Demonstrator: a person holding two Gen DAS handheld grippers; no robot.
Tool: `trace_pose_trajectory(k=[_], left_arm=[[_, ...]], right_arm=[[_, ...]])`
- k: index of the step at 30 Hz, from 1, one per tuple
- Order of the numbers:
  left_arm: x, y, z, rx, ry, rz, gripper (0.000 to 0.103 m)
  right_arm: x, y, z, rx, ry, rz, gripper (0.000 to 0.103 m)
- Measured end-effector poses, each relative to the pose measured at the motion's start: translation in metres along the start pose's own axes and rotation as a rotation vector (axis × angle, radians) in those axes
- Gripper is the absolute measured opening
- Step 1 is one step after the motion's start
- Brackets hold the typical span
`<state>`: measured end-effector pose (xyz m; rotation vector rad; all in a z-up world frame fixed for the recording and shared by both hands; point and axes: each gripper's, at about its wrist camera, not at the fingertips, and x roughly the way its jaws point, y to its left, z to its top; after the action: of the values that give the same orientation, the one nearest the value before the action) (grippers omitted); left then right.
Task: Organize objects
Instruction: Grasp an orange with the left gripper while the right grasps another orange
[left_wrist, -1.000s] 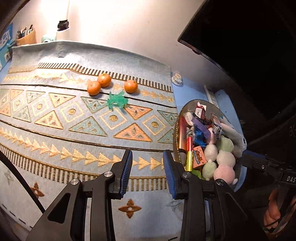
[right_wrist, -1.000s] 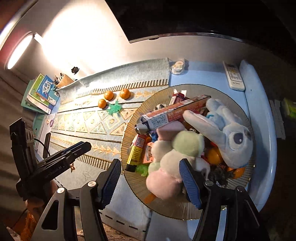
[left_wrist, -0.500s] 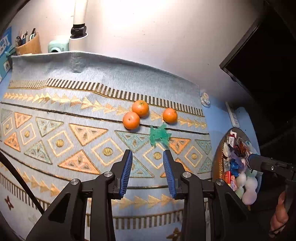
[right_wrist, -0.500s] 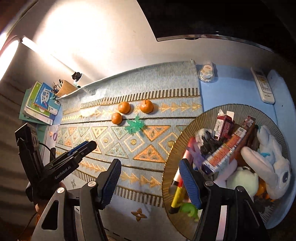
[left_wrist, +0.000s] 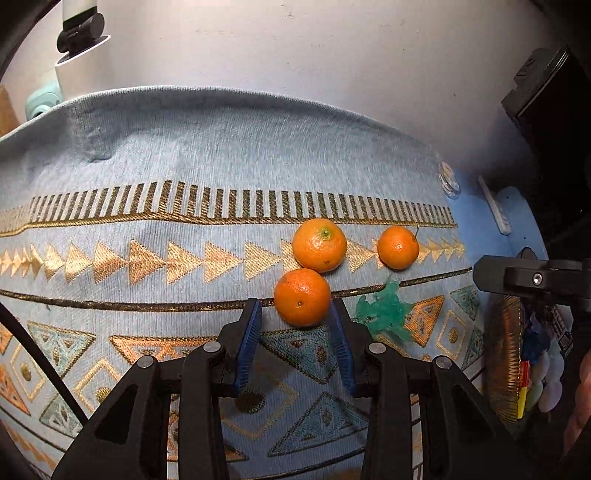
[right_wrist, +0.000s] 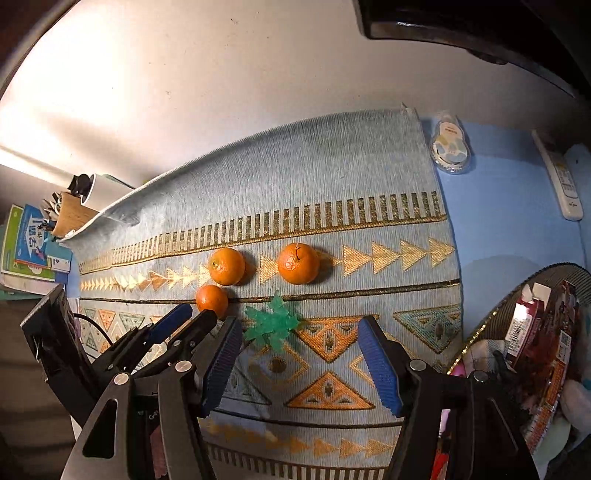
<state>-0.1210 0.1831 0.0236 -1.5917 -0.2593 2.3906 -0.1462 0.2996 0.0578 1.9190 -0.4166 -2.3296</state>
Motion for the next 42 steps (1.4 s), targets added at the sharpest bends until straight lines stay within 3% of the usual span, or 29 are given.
trace_pose_trajectory(k=[8, 17, 20, 22, 30, 36, 42], left_arm=[[0.015, 0.002, 0.002, 0.027, 0.029, -0.093, 0.039], [0.026, -0.009, 0.01, 0.071, -0.01, -0.106, 0.039], [0.027, -0.01, 0.011, 0.061, -0.022, -0.115, 0.038], [0.024, -0.006, 0.009, 0.051, -0.022, -0.136, 0.03], [-0.005, 0.008, 0.0, 0.035, -0.028, -0.092, 0.03], [-0.022, 0.007, -0.005, 0.07, -0.031, 0.006, 0.03], [-0.045, 0.004, -0.01, 0.091, -0.06, 0.014, 0.03]], right_arm=[[0.046, 0.002, 0.02, 0.021, 0.025, -0.076, 0.063], [0.076, 0.016, 0.026, -0.043, 0.041, -0.134, 0.05], [0.076, 0.023, 0.025, -0.09, 0.012, -0.158, 0.035], [0.074, 0.024, 0.024, -0.101, 0.003, -0.163, 0.035], [0.049, 0.021, 0.013, -0.091, -0.029, -0.131, 0.035], [0.021, 0.021, -0.005, -0.094, -0.046, -0.112, 0.035], [-0.015, 0.023, -0.021, -0.109, -0.089, -0.092, 0.035]])
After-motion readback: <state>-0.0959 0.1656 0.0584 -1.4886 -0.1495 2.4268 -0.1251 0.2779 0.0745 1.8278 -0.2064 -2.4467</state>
